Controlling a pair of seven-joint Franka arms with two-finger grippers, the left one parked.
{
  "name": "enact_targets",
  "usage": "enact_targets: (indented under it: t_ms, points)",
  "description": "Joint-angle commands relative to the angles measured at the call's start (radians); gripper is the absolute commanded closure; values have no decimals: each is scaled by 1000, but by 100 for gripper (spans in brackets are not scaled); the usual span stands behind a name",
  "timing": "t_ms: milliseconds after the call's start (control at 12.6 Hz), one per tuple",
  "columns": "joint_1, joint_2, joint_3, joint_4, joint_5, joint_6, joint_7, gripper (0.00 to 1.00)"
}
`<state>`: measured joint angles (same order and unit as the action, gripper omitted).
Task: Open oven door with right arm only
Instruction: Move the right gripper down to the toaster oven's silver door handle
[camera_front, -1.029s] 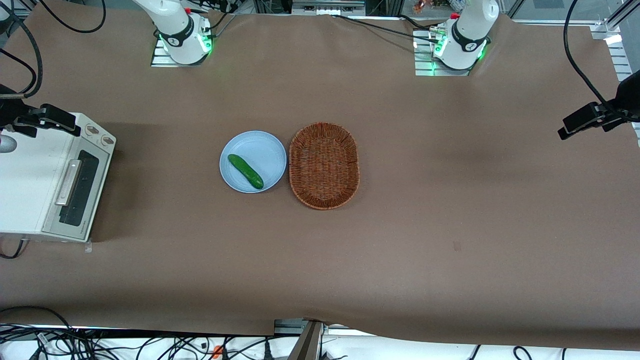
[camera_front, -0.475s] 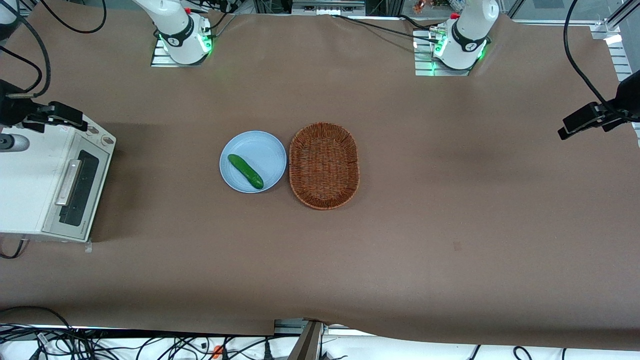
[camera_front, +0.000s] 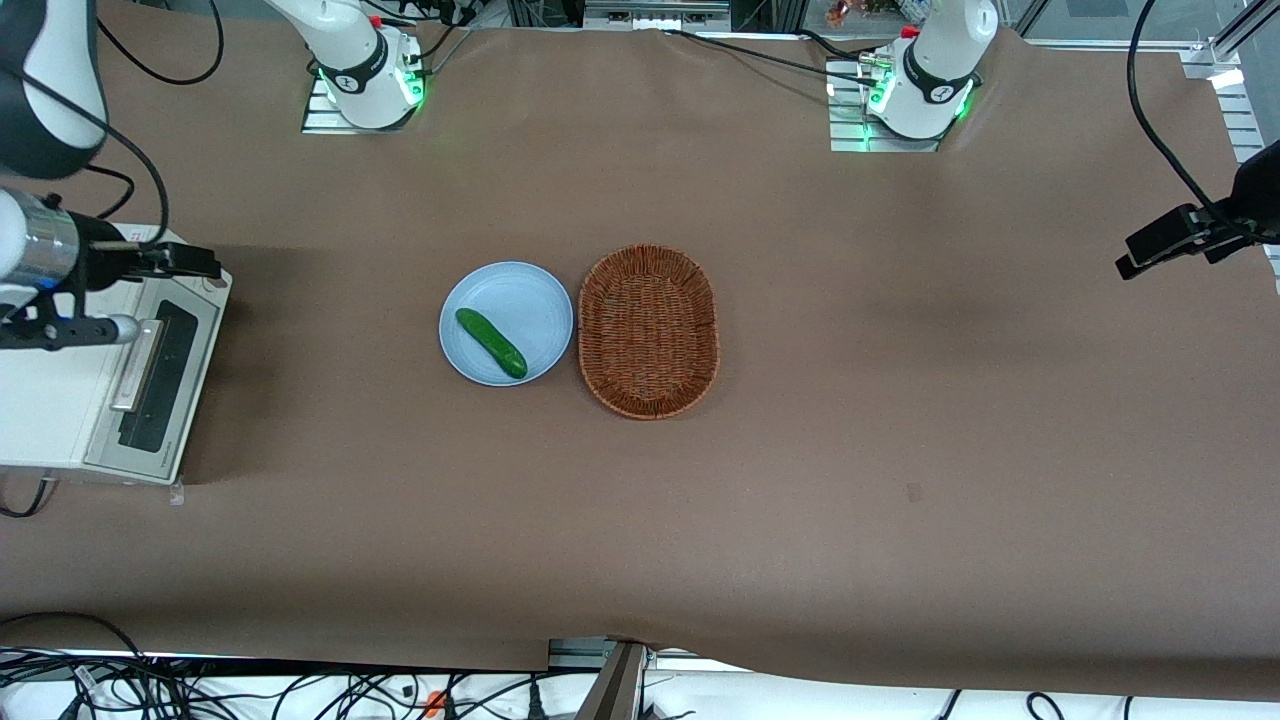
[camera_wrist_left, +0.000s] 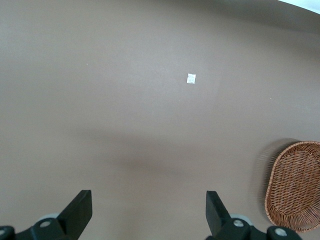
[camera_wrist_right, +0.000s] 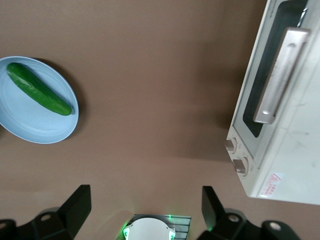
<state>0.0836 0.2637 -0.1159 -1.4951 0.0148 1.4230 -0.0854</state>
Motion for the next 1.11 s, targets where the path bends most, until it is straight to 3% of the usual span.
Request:
enact_targets:
  t_ms: [0,317,475,791,1029]
  points:
    - [1,46,2,3,-19,1,-5,26]
    - [2,121,2,-2,-96,47,-11,82]
    - [19,159,2,-13,-174,88,-104,99]
    - [18,170,1,-120,-298,279,-194,100]
    - [18,180,1,-140,-426,301,-270,100]
